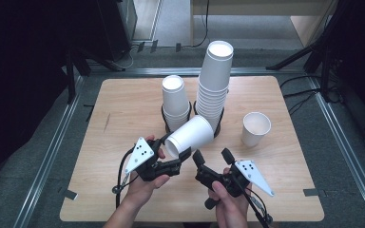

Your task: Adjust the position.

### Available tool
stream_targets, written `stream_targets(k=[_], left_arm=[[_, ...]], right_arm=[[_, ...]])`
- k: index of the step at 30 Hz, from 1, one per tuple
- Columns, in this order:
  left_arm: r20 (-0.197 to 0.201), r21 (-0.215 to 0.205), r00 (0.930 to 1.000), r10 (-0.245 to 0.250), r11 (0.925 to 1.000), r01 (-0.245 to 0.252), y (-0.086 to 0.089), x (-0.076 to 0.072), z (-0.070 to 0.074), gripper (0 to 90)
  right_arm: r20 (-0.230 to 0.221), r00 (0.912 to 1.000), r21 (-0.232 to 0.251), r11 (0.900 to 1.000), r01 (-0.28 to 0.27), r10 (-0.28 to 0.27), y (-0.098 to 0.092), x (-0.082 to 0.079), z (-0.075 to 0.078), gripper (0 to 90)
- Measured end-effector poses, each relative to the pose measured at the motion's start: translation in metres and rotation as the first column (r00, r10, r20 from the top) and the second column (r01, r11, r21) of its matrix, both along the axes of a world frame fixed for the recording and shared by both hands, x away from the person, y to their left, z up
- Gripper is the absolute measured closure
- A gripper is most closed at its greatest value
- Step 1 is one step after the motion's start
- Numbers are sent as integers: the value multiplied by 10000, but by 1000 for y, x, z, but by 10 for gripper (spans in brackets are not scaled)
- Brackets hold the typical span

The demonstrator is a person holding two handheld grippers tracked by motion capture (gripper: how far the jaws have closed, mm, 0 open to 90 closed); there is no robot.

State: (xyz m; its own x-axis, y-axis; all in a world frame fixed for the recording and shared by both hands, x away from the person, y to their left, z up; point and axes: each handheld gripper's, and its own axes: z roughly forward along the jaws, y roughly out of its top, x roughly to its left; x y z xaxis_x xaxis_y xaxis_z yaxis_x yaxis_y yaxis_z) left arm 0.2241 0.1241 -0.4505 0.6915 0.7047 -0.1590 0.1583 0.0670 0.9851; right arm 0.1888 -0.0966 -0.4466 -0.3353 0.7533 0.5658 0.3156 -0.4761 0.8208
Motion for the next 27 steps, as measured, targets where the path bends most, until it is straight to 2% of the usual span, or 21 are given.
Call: stream_targets(k=[4, 6, 11, 14, 15, 16, 17, 18, 21, 23, 25, 27], left_arm=[[48, 30, 10000, 13, 10000, -13, -2, 0, -1, 242], [50, 18, 10000, 5, 10000, -5, -2, -1, -1, 242], [122, 3, 9999, 29, 10000, -30, -3, -2, -1, 242], [162, 11, 9999, -1, 10000, 0, -4, -2, -1, 242], [168, 3, 9999, -1, 10000, 1, -4, -2, -2, 242], [167, 6, 9999, -4, 10000, 4, -4, -2, -2, 242], [176, 0, 9998, 1, 10000, -1, -4, -2, -2, 242], [179, -5, 9998, 4, 10000, -4, -4, -2, -2, 242], [186, -6, 9998, 1, 10000, -1, -4, -2, -2, 242], [204, 3, 9998, 2, 10000, -2, -4, -2, -2, 242], [211, 6, 9998, 1, 10000, -1, -4, -2, -2, 241], [221, 9, 9998, -6, 10000, 6, -4, -3, -2, 242]], right_arm=[[-456, 9984, 1149, 9930, -268, 322, 0, 1, -1, 0], [-690, 9962, 1827, 9823, -407, 541, -1, 2, -1, 0], [-1134, 9895, 3002, 9525, -515, 893, 0, 2, -1, 0], [-1482, 9839, 3855, 9220, -355, 998, -1, 5, -3, 0], [-1624, 9810, 4224, 9060, -284, 1064, -1, 6, -3, 0], [-1734, 9780, 4637, 8857, -229, 1160, -2, 7, -4, 0], [-1806, 9759, 4879, 8727, -195, 1228, -2, 8, -5, 0], [-1926, 9720, 5231, 8521, -145, 1347, -3, 10, -6, 0], [-2058, 9654, 5683, 8227, -154, 1602, -1, 13, -9, 0], [-2141, 9602, 6060, 7953, -136, 1795, 1, 15, -11, 0], [-2291, 9558, 6255, 7802, -6, 1844, 2, 17, -13, 0], [-2437, 9467, 6599, 7514, 26, 2108, 3, 20, -14, 0]])
